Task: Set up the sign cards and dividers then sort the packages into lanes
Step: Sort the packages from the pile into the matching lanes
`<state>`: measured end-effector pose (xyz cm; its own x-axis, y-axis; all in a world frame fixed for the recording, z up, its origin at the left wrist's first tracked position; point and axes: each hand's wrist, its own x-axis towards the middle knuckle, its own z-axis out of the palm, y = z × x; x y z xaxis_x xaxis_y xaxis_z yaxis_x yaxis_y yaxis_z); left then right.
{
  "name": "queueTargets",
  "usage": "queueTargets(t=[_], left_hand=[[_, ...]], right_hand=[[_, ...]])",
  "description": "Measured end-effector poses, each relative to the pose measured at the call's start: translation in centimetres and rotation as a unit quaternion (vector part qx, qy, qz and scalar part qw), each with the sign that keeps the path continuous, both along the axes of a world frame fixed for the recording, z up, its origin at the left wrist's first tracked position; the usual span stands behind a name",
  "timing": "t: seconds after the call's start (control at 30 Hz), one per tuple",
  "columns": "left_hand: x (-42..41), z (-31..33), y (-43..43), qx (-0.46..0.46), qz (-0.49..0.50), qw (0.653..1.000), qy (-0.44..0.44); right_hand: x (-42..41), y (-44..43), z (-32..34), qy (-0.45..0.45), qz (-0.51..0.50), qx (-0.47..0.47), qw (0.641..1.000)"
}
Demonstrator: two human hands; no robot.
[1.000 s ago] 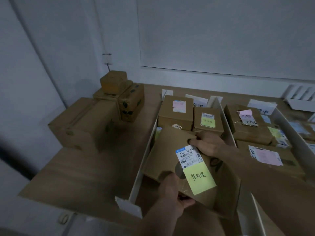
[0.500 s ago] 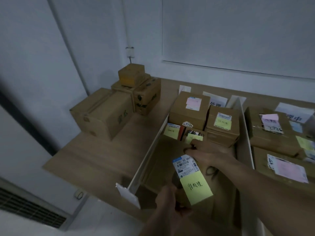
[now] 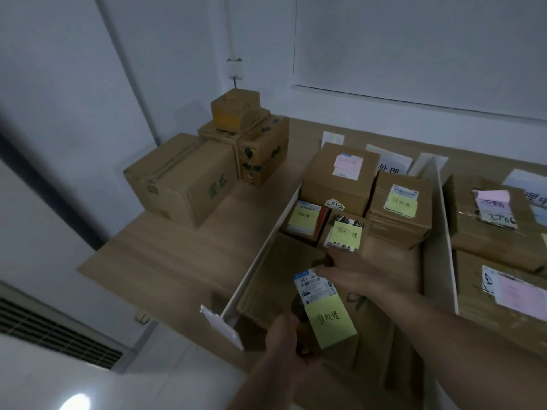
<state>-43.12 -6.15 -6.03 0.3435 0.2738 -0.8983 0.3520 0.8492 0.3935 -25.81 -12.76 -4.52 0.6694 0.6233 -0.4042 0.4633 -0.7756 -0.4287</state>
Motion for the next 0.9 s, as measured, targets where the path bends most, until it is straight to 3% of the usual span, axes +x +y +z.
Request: queueTargets(t=[0.4, 0.9], left_hand=[[1.2, -0.1, 1.1, -0.028, 0.009, 0.999, -0.025], [1.8, -2.5, 1.5, -0.050, 0.003, 0.998, -0.031]], right_hand=[[0.4, 0.8, -1.8, 0.058, 0.000, -0.006, 0.998], [0.3, 1.2, -1.5, 0.067, 0.000, -0.006, 0.998]])
